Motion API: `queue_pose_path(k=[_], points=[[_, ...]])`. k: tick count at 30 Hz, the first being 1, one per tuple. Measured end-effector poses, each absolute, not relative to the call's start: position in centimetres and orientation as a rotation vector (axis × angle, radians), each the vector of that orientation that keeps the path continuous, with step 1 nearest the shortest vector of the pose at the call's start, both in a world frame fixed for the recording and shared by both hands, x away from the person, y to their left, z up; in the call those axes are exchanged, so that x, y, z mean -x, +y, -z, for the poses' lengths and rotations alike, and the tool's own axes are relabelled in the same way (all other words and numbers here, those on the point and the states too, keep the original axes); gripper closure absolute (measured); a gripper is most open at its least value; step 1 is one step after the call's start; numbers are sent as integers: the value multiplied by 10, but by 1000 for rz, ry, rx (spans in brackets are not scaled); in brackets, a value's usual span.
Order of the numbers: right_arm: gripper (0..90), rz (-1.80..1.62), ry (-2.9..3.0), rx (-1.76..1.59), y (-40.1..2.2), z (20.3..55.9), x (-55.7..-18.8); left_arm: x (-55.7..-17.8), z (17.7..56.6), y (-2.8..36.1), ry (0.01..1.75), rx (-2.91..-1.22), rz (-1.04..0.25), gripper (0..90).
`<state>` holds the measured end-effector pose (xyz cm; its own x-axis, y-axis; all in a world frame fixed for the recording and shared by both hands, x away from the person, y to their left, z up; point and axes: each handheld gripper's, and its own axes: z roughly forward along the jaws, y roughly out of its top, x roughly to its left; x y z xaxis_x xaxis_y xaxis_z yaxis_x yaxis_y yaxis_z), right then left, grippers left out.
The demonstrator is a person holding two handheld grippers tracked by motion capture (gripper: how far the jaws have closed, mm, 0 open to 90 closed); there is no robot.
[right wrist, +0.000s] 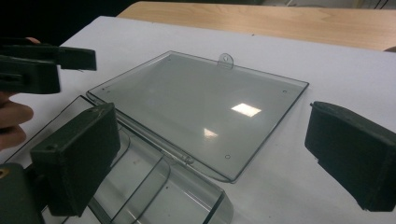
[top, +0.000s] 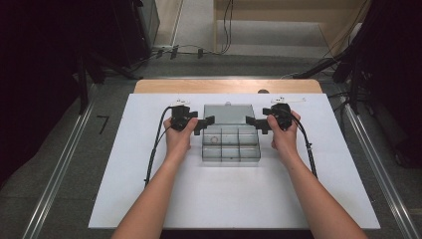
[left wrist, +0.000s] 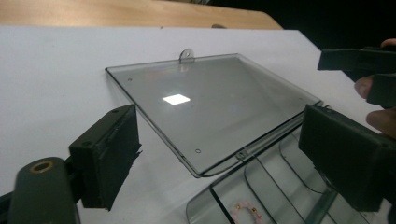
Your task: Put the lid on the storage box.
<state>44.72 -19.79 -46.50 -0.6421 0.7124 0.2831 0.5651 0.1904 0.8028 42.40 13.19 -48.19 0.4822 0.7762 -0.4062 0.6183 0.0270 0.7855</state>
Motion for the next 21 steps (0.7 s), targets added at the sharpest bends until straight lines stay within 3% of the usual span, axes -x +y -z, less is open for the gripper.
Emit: queue_pose_path(k=[6,21], points=[[62,-1453,2312,-1320,-193,470,-456,-436,483,126,1301,-1685,-167,268],[235,-1371,2334,-1511,-184,483,-467,-449,498,125,1410,-1655,-66,408]])
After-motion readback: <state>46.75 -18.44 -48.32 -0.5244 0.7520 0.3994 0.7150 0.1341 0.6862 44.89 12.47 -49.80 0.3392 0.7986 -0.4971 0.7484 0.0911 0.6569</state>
